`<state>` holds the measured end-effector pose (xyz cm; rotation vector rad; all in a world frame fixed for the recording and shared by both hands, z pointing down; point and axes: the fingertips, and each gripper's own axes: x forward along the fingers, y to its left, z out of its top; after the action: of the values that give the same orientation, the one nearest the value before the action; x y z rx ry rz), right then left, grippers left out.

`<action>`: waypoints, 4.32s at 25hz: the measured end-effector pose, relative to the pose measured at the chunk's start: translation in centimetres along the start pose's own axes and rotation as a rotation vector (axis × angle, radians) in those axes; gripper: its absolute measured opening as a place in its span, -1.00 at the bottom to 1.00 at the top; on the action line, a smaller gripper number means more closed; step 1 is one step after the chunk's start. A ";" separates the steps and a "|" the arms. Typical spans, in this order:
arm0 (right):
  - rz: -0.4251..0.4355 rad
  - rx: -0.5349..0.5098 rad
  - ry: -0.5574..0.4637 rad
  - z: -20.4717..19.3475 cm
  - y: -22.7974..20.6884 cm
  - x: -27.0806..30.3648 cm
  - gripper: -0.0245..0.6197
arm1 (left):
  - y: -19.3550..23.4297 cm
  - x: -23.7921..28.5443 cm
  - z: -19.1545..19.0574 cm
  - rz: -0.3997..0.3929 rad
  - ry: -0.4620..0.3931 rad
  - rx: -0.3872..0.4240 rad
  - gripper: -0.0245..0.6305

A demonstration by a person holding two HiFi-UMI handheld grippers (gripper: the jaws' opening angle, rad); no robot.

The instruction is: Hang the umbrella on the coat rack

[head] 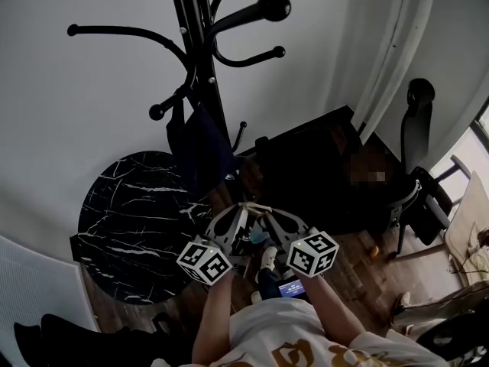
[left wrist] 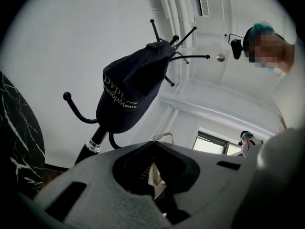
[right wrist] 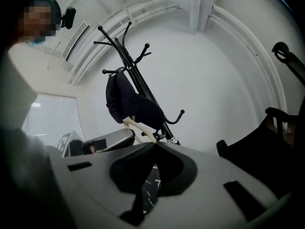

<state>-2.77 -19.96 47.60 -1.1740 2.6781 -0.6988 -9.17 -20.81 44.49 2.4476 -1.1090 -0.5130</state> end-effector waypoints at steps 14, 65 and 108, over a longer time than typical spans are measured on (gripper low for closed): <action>-0.015 0.032 0.038 -0.9 -2.2 2.2 -0.89 | 2.9 1.3 -1.1 0.030 0.026 -0.021 -0.86; -0.061 0.108 0.118 -4.2 -5.9 4.8 -0.89 | 6.8 2.1 -4.6 0.078 0.104 -0.096 -0.86; -0.036 0.068 0.199 -5.3 -8.2 10.0 -0.89 | 11.2 4.1 -4.8 0.161 0.091 -0.112 -0.86</action>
<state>-5.80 -30.18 56.68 -1.1973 2.7719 -0.9510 -11.34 -29.76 53.49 2.2399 -1.1945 -0.3987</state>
